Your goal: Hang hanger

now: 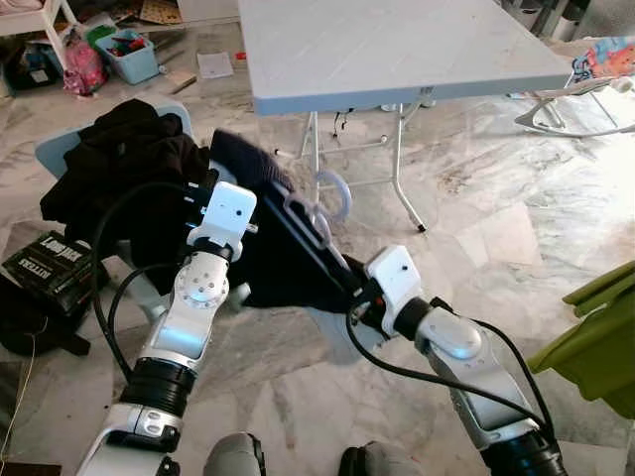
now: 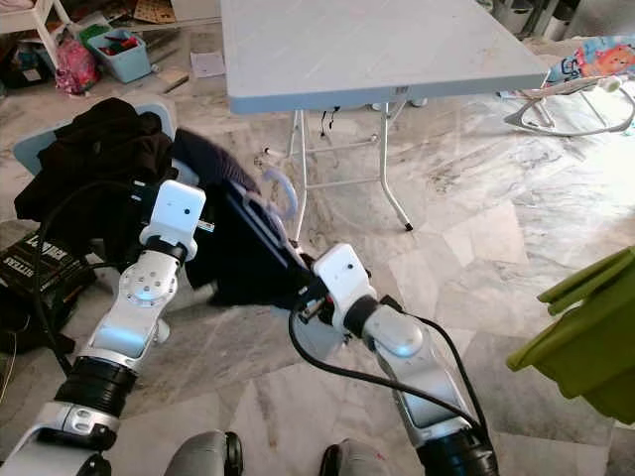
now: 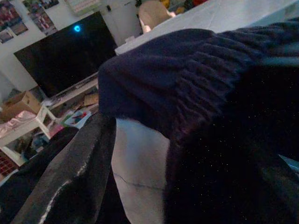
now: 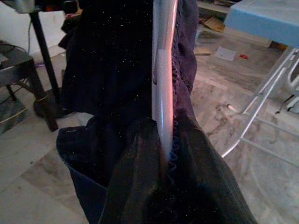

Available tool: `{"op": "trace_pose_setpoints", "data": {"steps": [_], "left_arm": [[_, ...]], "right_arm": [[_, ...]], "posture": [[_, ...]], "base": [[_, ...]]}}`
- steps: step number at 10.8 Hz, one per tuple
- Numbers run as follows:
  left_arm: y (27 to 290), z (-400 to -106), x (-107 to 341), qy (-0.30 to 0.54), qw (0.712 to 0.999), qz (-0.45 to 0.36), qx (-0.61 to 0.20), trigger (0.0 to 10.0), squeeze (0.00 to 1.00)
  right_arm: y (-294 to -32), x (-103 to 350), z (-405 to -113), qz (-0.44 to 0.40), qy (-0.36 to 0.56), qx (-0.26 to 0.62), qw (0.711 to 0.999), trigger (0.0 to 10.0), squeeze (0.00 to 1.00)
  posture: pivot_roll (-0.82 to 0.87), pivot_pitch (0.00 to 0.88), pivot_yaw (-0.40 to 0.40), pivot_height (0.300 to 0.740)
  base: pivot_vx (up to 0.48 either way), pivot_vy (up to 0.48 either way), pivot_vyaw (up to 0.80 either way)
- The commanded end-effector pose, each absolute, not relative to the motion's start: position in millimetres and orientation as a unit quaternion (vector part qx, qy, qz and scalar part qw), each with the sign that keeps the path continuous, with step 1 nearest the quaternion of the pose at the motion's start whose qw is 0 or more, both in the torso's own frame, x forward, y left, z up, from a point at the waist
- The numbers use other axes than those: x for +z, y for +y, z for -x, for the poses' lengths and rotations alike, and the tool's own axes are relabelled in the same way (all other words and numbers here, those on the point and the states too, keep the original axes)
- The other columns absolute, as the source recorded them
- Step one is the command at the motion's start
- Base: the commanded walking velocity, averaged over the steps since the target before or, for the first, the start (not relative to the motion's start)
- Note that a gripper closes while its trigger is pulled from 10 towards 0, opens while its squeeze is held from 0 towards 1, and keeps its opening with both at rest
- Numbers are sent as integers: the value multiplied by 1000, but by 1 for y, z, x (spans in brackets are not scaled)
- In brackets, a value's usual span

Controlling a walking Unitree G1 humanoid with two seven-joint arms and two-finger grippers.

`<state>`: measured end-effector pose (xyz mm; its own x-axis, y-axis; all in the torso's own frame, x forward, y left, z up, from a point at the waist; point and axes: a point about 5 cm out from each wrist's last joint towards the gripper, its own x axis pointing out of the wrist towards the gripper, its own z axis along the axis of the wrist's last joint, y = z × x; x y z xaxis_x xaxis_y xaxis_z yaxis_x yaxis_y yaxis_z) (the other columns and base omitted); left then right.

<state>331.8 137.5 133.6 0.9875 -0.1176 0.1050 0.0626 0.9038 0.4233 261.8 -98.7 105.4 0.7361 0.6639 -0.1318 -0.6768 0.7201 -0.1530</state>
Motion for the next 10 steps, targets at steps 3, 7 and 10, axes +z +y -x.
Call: {"op": "trace_pose_setpoints", "data": {"steps": [3, 7, 10], "left_arm": [[150, -334, 135, -60, 972, -225, -25, 0, 0], [148, -334, 136, -65, 973, -218, -32, 0, 0], [155, -335, 136, -62, 972, -226, -21, 0, 0]], "right_arm": [[-103, 113, -264, 105, 15, 356, 928, 10000, 0], [-106, 111, -266, 117, 20, 347, 930, 10000, 0], [-115, 109, -267, 134, 23, 342, 930, 10000, 0]], "posture": [[-44, 96, -18, 740], [-44, 100, -18, 740], [-45, 103, -18, 740]], "base": [[0, 0, 0], [0, 0, 0], [0, 0, 0]]}}
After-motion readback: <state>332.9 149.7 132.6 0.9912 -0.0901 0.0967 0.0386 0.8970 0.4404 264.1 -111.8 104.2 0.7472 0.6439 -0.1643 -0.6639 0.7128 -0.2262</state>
